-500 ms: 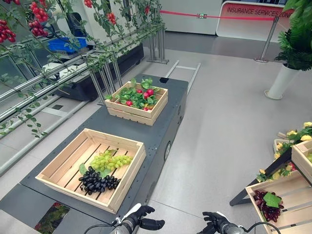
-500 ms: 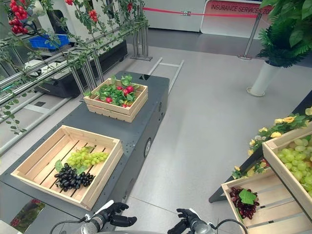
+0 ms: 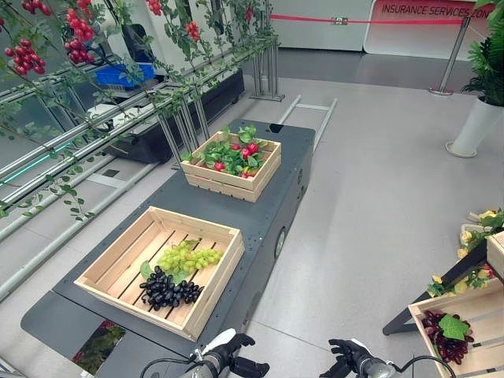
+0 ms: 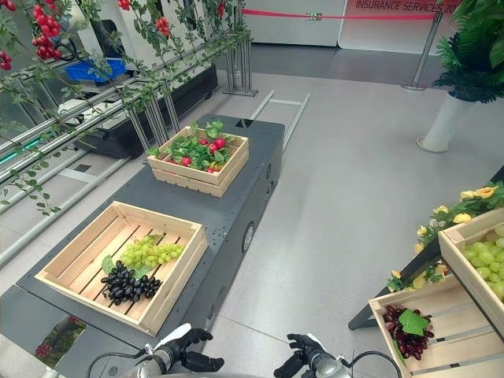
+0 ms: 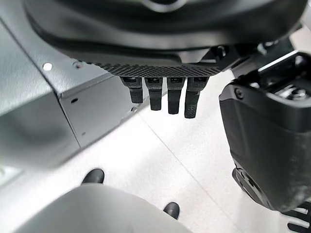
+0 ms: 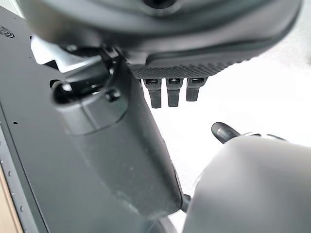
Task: Pick up the fruits from the basket on one side to the basket on the other side
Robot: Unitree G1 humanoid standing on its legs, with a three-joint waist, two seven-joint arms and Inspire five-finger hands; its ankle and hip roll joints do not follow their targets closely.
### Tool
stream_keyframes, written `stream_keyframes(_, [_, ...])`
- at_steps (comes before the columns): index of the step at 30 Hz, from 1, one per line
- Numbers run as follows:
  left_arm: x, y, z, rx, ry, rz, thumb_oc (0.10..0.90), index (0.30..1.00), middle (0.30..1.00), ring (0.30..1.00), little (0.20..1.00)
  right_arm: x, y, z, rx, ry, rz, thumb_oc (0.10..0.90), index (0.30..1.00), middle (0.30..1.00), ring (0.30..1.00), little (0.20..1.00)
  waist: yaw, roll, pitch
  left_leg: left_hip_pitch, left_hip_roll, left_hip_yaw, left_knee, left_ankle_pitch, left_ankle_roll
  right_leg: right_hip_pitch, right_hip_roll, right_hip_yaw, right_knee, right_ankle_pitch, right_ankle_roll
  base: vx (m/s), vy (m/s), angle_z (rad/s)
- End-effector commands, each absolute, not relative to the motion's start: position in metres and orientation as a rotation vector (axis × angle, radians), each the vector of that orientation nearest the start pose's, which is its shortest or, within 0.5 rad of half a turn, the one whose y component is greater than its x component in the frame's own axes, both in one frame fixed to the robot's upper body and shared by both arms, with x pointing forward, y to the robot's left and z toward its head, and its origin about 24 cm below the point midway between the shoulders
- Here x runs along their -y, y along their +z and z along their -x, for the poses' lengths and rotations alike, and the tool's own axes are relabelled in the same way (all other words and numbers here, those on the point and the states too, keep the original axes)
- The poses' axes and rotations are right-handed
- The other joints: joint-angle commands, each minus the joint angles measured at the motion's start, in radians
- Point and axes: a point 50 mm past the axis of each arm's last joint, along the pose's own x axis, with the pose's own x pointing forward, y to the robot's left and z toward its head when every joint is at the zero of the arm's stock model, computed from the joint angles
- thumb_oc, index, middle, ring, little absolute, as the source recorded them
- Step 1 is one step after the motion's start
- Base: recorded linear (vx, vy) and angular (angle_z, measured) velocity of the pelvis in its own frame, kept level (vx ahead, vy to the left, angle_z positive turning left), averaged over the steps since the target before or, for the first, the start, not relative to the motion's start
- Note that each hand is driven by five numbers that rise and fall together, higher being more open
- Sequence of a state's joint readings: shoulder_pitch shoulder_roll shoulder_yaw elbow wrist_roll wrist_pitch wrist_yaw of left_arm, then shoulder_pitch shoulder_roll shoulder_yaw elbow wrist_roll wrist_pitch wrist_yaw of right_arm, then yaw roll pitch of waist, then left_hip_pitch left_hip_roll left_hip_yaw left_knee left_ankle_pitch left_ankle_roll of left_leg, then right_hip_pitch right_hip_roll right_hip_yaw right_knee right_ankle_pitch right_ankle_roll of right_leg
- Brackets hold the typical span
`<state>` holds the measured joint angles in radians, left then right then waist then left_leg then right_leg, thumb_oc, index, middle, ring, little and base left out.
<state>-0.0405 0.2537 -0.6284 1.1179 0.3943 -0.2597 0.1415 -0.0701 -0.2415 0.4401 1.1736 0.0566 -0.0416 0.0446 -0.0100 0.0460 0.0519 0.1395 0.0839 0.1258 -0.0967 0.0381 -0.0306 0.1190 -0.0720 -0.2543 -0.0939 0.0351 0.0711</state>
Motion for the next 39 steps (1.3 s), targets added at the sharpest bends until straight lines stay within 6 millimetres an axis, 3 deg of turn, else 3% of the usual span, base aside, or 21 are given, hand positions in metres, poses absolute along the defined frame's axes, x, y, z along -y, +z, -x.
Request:
stream_keyframes(1, [-0.142, -0.127, -0.171, -0.422, -0.639, -0.938, 0.8, 0.9, 0.9, 0.9, 0.9, 0.184, -0.153, -0.147, -1.049, 0.259, 0.397, 0.8, 0.9, 0.9, 0.9, 0.9, 0.017, -0.037, 0.06, 0.046, -0.025, -0.002, 0.009, -0.123, 0.018, 0.07, -0.043, -0.01, 0.007, -0.085, 0.009, -0.01, -0.022, 0.13])
stream_keyframes(6, [-0.143, -0.111, -0.187, -0.321, -0.46, -0.78, 0.8, 0.9, 0.9, 0.9, 0.9, 0.185, -0.152, -0.148, -1.047, 0.256, 0.408, 0.8, 0.9, 0.9, 0.9, 0.9, 0.024, -0.029, 0.068, 0.04, -0.03, -0.016, 0.009, -0.115, 0.016, 0.074, -0.047, -0.016, 0.007, -0.086, 0.007, 0.0, -0.002, 0.03])
stream_keyframes(8, [-0.137, -0.092, -0.203, -0.207, -0.398, -0.638, 0.8, 0.9, 0.9, 0.9, 0.9, 0.186, -0.15, -0.152, -1.04, 0.246, 0.407, 0.8, 0.9, 0.9, 0.9, 0.9, 0.034, -0.027, 0.079, 0.033, -0.032, -0.021, 0.009, -0.113, 0.014, 0.072, -0.051, -0.024, 0.007, -0.085, 0.005, -0.03, 0.051, 0.02])
stream_keyframes(11, [-0.133, -0.078, -0.214, -0.125, -0.378, -0.603, 0.8, 0.9, 0.9, 0.9, 0.9, 0.189, -0.149, -0.154, -1.037, 0.235, 0.402, 0.8, 0.9, 0.9, 0.9, 0.9, 0.04, -0.027, 0.086, 0.028, -0.034, -0.025, 0.009, -0.113, 0.015, 0.071, -0.052, -0.029, 0.007, -0.084, 0.003, -0.02, 0.029, 0.04])
stream_keyframes(12, [-0.127, -0.055, -0.224, 0.038, -0.367, -0.587, 0.8, 0.9, 0.9, 0.9, 0.9, 0.192, -0.148, -0.155, -1.042, 0.227, 0.4, 0.8, 0.9, 0.9, 0.9, 0.9, 0.05, -0.028, 0.09, 0.025, -0.037, -0.032, 0.009, -0.113, 0.016, 0.072, -0.054, -0.036, 0.007, -0.083, 0.003, -0.01, 0.031, 0.16])
stream_keyframes(13, [-0.127, -0.055, -0.224, 0.037, -0.367, -0.587, 0.8, 0.9, 0.9, 0.9, 0.9, 0.192, -0.148, -0.155, -1.042, 0.228, 0.4, 0.8, 0.9, 0.9, 0.9, 0.9, 0.05, -0.029, 0.09, 0.026, -0.037, -0.032, 0.009, -0.113, 0.016, 0.072, -0.054, -0.036, 0.007, -0.083, 0.003, 0.01, 0.053, 0.25])
stream_keyframes(14, [-0.126, -0.037, -0.233, 0.125, -0.347, -0.564, 0.8, 0.9, 0.9, 0.9, 0.9, 0.192, -0.149, -0.153, -1.049, 0.23, 0.402, 0.8, 0.9, 0.9, 0.9, 0.9, 0.056, -0.03, 0.09, 0.027, -0.038, -0.036, 0.009, -0.114, 0.016, 0.076, -0.055, -0.04, 0.007, -0.084, 0.003, 0.03, 0.058, 0.21])
stream_keyframes(16, [-0.138, -0.004, -0.252, 0.205, -0.228, -0.427, 0.8, 0.9, 0.9, 0.9, 0.9, 0.194, -0.15, -0.149, -1.056, 0.242, 0.41, 0.8, 0.9, 0.9, 0.9, 0.9, 0.067, -0.032, 0.088, 0.028, -0.042, -0.042, 0.009, -0.116, 0.017, 0.081, -0.059, -0.046, 0.007, -0.084, 0.005, 0.04, 0.088, 0.15])
stream_keyframes(20, [-0.167, 0.022, -0.269, 0.203, 0.0, -0.223, 0.8, 0.9, 0.9, 0.9, 0.9, 0.193, -0.151, -0.144, -1.058, 0.242, 0.4, 0.8, 0.9, 0.9, 0.9, 0.9, 0.081, -0.039, 0.086, 0.031, -0.047, -0.054, 0.009, -0.115, 0.021, 0.091, -0.067, -0.059, 0.007, -0.082, 0.009, 0.05, 0.093, 0.07])
stream_keyframes(26, [-0.202, 0.036, -0.278, 0.212, 0.259, -0.339, 0.8, 0.9, 0.9, 0.9, 0.9, 0.195, -0.149, -0.147, -1.036, 0.178, 0.334, 0.8, 0.9, 0.9, 0.9, 0.9, 0.106, -0.056, 0.085, 0.038, -0.059, -0.072, 0.009, -0.113, 0.032, 0.106, -0.087, -0.085, 0.007, -0.074, 0.017, 0.08, 0.135, 0.15])
stream_keyframes(29, [-0.22, 0.044, -0.285, 0.21, 0.318, -0.442, 0.8, 0.9, 0.9, 0.9, 0.9, 0.204, -0.144, -0.156, -0.991, 0.085, 0.265, 0.8, 0.9, 0.9, 0.9, 0.9, 0.119, -0.053, 0.096, 0.04, -0.073, -0.083, 0.009, -0.111, 0.055, 0.082, -0.108, -0.095, 0.115, -0.106, 0.025, 0.09, 0.212, 0.16])
stream_keyframes(30, [-0.225, 0.049, -0.287, 0.222, 0.332, -0.455, 0.8, 0.9, 0.9, 0.9, 0.9, 0.206, -0.142, -0.157, -0.976, 0.051, 0.238, 0.8, 0.9, 0.9, 0.9, 0.9, 0.12, -0.049, 0.103, 0.031, -0.083, -0.095, 0.019, -0.114, 0.076, 0.037, -0.131, -0.092, 0.266, -0.106, 0.032, 0.11, 0.299, 0.12])
stream_keyframes(31, [-0.231, 0.058, -0.29, 0.238, 0.335, -0.459, 0.8, 0.9, 0.9, 0.9, 0.9, 0.209, -0.14, -0.16, -0.952, 0.024, 0.224, 0.8, 0.9, 0.9, 0.9, 0.9, 0.114, -0.053, 0.117, 0.016, -0.11, -0.103, 0.037, -0.121, 0.103, -0.079, -0.172, -0.044, 0.517, -0.074, 0.047, 0.07, 0.243, 0.16])
stream_keyframes(32, [-0.231, 0.059, -0.29, 0.241, 0.332, -0.459, 0.8, 0.9, 0.9, 0.9, 0.9, 0.21, -0.14, -0.16, -0.949, 0.021, 0.223, 0.8, 0.9, 0.9, 0.9, 0.9, 0.111, -0.052, 0.12, 0.012, -0.111, -0.109, 0.042, -0.12, 0.105, -0.099, -0.166, -0.028, 0.541, -0.067, 0.047, 0.04, 0.165, 0.21])
stream_keyframes(33, [-0.23, 0.065, -0.294, 0.252, 0.307, -0.469, 0.8, 0.9, 0.9, 0.9, 0.9, 0.215, -0.138, -0.159, -0.925, 0.005, 0.228, 0.8, 0.9, 0.9, 0.9, 0.9, 0.092, -0.054, 0.149, -0.007, -0.128, -0.148, 0.072, -0.126, 0.117, -0.211, -0.131, 0.058, 0.633, -0.023, 0.043, 0.02, 0.011, 0.22])
stream_keyframes(36, [-0.226, 0.066, -0.297, 0.247, 0.27, -0.459, 0.8, 0.9, 0.9, 0.9, 0.9, 0.218, -0.138, -0.154, -0.9, -0.032, 0.183, 0.8, 0.9, 0.9, 0.9, 0.9, 0.075, -0.058, 0.179, -0.014, -0.138, -0.194, 0.114, -0.144, 0.115, -0.269, -0.106, 0.112, 0.525, 0.034, 0.035, 0.13, -0.122, 0.44])
stream_keyframes(38, [-0.226, 0.074, -0.304, 0.279, 0.256, -0.463, 0.8, 0.9, 0.9, 0.9, 0.9, 0.212, -0.135, -0.161, -0.848, -0.015, 0.159, 0.8, 0.9, 0.9, 0.9, 0.9, 0.081, -0.063, 0.185, -0.042, -0.13, -0.207, 0.144, -0.173, 0.103, -0.24, -0.108, 0.121, 0.224, 0.053, 0.037, 0.21, -0.333, 0.88])
stream_keyframes(39, [-0.225, 0.082, -0.311, 0.307, 0.239, -0.457, 0.8, 0.9, 0.9, 0.9, 0.9, 0.207, -0.132, -0.172, -0.82, 0.011, 0.161, 0.8, 0.9, 0.9, 0.9, 0.9, 0.074, -0.063, 0.194, -0.046, -0.126, -0.206, 0.127, -0.178, 0.104, -0.241, -0.091, 0.165, 0.117, 0.078, 0.048, 0.2, -0.441, 0.95])
